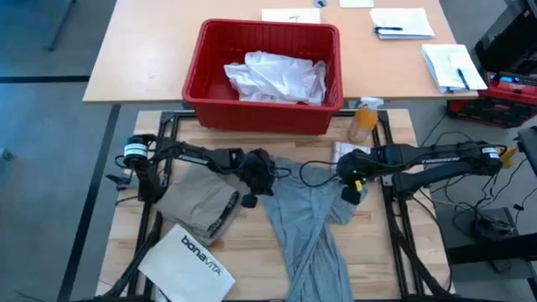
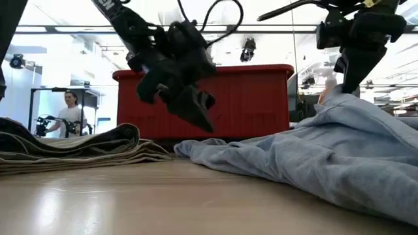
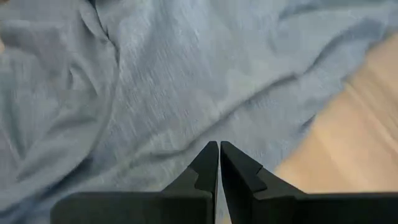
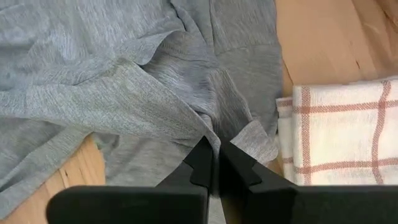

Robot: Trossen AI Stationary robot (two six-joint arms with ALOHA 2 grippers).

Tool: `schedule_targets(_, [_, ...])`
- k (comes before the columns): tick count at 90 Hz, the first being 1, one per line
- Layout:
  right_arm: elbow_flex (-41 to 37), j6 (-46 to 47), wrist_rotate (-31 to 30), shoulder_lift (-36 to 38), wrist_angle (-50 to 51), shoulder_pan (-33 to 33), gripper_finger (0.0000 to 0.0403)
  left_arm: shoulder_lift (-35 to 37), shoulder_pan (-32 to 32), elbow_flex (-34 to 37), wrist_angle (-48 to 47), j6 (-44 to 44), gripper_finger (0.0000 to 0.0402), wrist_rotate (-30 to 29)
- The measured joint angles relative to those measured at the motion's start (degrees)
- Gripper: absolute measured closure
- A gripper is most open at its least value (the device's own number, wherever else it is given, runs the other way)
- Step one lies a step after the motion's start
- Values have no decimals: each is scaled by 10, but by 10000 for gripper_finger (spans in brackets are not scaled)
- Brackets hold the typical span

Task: Fold laundry
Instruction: Fold the gray shirt

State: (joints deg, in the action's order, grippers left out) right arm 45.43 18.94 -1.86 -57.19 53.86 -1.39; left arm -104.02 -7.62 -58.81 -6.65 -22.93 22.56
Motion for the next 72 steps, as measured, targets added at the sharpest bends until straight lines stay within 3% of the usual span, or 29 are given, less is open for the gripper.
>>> schedule_targets(27, [0,6,-1,-2,3,0,403,-55,0,4,46,75,402,-38])
schedule_targets(72, [-9,91,15,41,124,3,403,-47,-2,14,-3,57,402,-41])
